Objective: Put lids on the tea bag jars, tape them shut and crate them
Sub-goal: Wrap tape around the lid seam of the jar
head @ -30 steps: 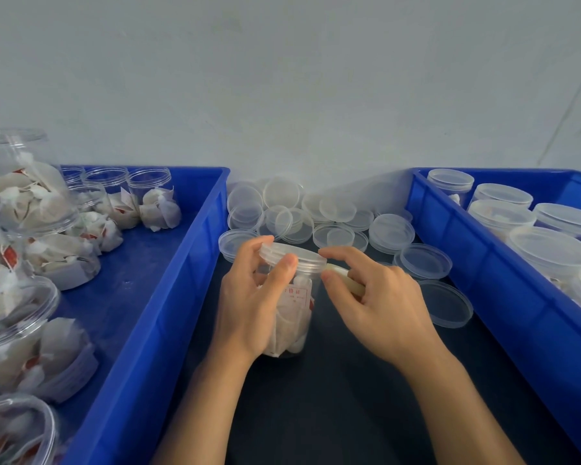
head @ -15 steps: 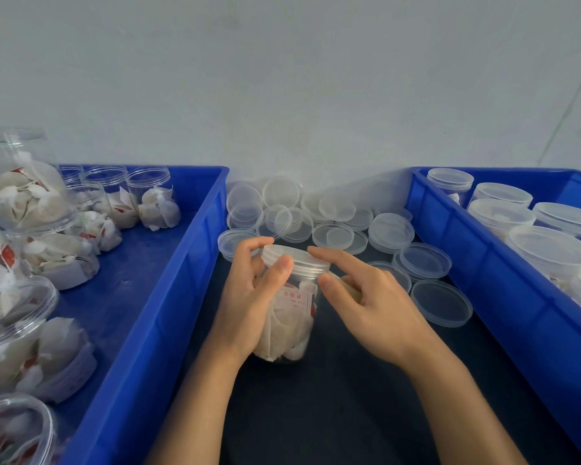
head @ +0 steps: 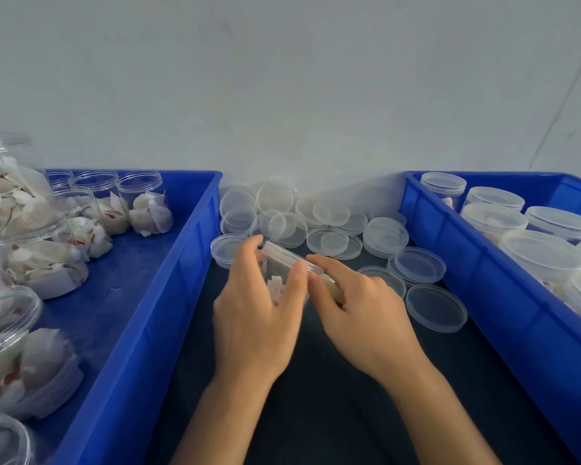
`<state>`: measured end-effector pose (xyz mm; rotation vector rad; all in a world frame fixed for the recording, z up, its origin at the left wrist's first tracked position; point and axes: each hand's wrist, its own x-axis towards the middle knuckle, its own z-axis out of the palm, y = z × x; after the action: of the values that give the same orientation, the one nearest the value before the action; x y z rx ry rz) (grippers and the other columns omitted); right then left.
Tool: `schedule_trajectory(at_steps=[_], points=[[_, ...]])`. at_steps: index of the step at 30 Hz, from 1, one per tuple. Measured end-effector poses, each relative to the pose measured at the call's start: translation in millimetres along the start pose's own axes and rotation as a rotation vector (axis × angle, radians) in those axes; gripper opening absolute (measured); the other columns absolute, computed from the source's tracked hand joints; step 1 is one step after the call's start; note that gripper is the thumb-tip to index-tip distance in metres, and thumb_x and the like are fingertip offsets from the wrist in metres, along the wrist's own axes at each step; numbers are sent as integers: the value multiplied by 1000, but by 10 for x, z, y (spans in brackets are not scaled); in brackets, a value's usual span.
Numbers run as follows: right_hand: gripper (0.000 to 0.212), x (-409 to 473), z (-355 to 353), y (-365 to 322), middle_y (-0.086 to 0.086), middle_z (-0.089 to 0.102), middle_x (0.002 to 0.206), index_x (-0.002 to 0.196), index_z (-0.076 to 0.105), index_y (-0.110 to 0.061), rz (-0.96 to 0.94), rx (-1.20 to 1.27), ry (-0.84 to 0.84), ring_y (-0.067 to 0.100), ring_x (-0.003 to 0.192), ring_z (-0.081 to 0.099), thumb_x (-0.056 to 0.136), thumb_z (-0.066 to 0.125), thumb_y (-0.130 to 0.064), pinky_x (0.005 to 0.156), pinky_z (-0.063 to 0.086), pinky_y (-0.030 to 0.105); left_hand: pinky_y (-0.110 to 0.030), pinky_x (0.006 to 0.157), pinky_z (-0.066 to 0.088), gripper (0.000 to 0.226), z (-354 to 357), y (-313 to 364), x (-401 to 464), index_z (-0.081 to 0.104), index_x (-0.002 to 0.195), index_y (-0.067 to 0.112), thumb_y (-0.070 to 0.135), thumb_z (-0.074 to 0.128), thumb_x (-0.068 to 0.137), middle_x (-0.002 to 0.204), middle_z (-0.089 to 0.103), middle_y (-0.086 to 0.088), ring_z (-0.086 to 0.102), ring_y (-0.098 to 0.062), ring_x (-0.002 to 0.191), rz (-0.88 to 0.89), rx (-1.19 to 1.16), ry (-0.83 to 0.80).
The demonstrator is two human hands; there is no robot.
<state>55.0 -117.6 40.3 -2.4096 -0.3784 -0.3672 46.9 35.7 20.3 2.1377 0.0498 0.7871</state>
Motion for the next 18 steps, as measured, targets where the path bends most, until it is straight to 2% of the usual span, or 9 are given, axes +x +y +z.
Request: schedule_trajectory(at_steps=[2,3,6,9,11,14,16,18], points=[[53,3,9,-7,-15,60,61,144,53,-50,13,0,1,14,74,64,98,30,-62,78,55,40,-13,81,38,75,31,23,-36,33,153,37,79,39,92,144,53,18,48,10,107,46,68,-27],[53,6,10,-2,-16,58,59,144,53,-50,22,9,-8,13,74,64,98,30,-61,77,55,39,-21,84,41,75,34,23,-40,32,155,34,78,37,94,149,53,13,51,5,112,60,102,-30],[46,27,13,42,-17,58,63,146,49,-51,40,52,-47,13,78,62,104,33,-57,76,49,37,-33,83,51,73,26,5,-20,31,155,31,77,33,98,153,54,5,63,-15,124,66,145,-38],[41,42,12,95,-16,61,64,148,47,-51,34,112,-78,7,67,53,108,38,-47,69,39,31,-39,87,57,76,11,-44,17,31,156,29,77,32,97,156,53,2,62,-20,130,59,152,-44],[41,45,12,104,-17,61,62,148,46,-52,18,119,-94,6,59,51,108,41,-45,64,35,28,-36,86,56,77,-4,-93,40,32,156,28,77,31,96,155,54,1,63,-21,130,46,124,-38],[41,50,14,108,-17,58,58,147,45,-55,10,135,-105,2,57,51,108,43,-45,61,32,26,-26,81,50,77,-11,-169,55,33,154,31,82,28,97,150,58,3,64,-16,124,45,73,-34],[40,51,7,110,-17,58,58,145,47,-57,11,144,-95,2,58,52,107,45,-46,62,32,26,-15,79,45,78,-16,-210,69,32,153,35,85,27,94,150,58,5,61,-7,122,41,39,-40],[38,52,5,121,-14,56,57,142,51,-56,8,148,-77,5,59,52,106,47,-47,62,32,26,-2,74,39,81,-23,-240,90,32,152,39,90,27,90,150,57,7,49,9,115,34,5,-48]])
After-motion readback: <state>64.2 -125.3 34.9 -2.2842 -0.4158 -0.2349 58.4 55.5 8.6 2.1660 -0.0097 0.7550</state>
